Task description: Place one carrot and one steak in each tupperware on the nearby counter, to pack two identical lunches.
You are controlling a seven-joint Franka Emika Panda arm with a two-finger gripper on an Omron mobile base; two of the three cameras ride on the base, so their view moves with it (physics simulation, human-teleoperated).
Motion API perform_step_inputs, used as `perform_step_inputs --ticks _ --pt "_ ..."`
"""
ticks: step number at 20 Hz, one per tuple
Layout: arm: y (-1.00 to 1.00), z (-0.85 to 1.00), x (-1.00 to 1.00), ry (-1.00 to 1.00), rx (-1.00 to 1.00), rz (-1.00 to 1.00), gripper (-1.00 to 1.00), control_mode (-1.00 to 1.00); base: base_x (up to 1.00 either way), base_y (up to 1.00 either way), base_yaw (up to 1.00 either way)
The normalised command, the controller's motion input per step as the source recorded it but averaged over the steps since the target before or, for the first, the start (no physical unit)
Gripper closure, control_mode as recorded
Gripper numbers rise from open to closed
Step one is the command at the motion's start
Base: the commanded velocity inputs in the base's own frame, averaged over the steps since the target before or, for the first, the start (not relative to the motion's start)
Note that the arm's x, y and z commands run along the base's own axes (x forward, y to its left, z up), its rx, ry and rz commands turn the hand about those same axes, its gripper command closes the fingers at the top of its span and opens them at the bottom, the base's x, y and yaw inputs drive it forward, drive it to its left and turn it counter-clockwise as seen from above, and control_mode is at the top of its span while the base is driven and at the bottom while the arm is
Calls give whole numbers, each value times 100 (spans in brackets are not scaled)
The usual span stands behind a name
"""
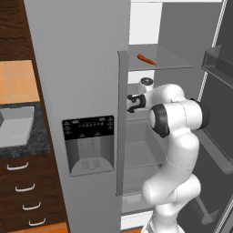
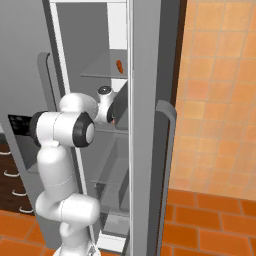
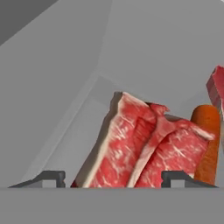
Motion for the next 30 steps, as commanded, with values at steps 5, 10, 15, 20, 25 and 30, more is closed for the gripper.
perform_step_inputs --ticks 5,10,15,20,25,30 --pt "0 -31 1 -5 0 0 100 -100 0 0 0" --pt "6 -6 -9 -1 0 0 100 -100 0 0 0" --pt "16 1 -35 0 0 0 100 -100 0 0 0" --pt "11 1 -45 1 0 0 100 -100 0 0 0" --pt "20 20 -48 0 0 0 100 -100 0 0 0" --pt "24 27 -42 0 0 0 100 -100 0 0 0"
